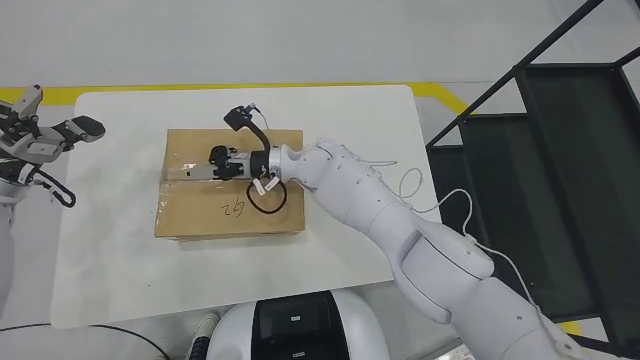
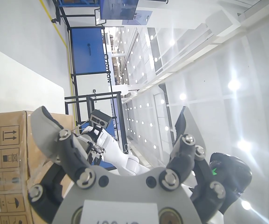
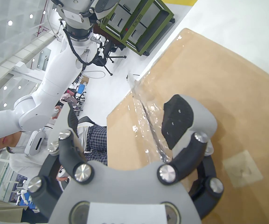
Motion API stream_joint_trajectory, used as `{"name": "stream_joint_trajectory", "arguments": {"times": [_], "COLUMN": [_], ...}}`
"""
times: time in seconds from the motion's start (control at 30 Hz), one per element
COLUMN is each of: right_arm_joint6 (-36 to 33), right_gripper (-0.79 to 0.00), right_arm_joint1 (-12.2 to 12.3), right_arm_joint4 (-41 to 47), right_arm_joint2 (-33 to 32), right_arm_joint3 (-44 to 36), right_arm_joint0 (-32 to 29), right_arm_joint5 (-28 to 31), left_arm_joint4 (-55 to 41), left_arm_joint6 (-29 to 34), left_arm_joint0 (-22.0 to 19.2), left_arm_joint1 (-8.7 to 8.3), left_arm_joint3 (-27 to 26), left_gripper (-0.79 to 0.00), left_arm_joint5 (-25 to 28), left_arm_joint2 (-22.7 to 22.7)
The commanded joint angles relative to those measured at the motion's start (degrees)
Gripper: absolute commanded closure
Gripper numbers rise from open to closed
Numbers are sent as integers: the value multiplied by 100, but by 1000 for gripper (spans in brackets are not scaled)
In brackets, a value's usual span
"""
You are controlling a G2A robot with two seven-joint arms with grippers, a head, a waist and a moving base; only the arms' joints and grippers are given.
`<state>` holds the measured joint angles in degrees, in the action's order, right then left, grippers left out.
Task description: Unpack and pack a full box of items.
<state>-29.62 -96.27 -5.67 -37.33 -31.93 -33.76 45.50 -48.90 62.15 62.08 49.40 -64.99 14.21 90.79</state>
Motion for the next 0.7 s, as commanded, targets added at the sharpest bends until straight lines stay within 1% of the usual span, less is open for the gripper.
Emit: {"name": "stream_joint_trajectory", "arguments": {"times": [0.0,0.07,0.13,0.23,0.33,0.43,0.5,0.6,0.67], "right_arm_joint6": [-74,-105,-96,-201,-472,-756,-884,-881,-763], "right_gripper": [-785,-785,-785,-785,-785,-785,-785,-785,-785], "right_arm_joint1": [129,284,456,728,977,1171,1279,1430,1525], "right_arm_joint4": [-13,-118,-235,-457,-624,-799,-876,-898,-918], "right_arm_joint2": [-150,-337,-578,-997,-1441,-1845,-2117,-2641,-3035], "right_arm_joint3": [-241,-609,-1146,-2258,-3507,-4585,-5128,-5744,-6106], "right_arm_joint0": [-137,-289,-503,-982,-1576,-2142,-2492,-3015,-3404], "right_arm_joint5": [-47,-111,-120,-198,-471,-808,-963,-960,-747], "left_arm_joint4": [13,15,22,35,29,18,19,64,97], "left_arm_joint6": [5,20,27,35,54,83,99,104,91], "left_arm_joint0": [-23,-38,-38,-38,-63,-92,-104,-123,-144], "left_arm_joint1": [11,20,25,31,42,59,66,74,81], "left_arm_joint3": [9,10,13,12,22,17,23,53,80], "left_gripper": [-785,-785,-785,-785,-785,-785,-785,-785,-785], "left_arm_joint5": [5,10,20,25,-13,-21,-22,-44,-47], "left_arm_joint2": [-25,-36,-29,-10,-21,-51,-58,-72,-84]}}
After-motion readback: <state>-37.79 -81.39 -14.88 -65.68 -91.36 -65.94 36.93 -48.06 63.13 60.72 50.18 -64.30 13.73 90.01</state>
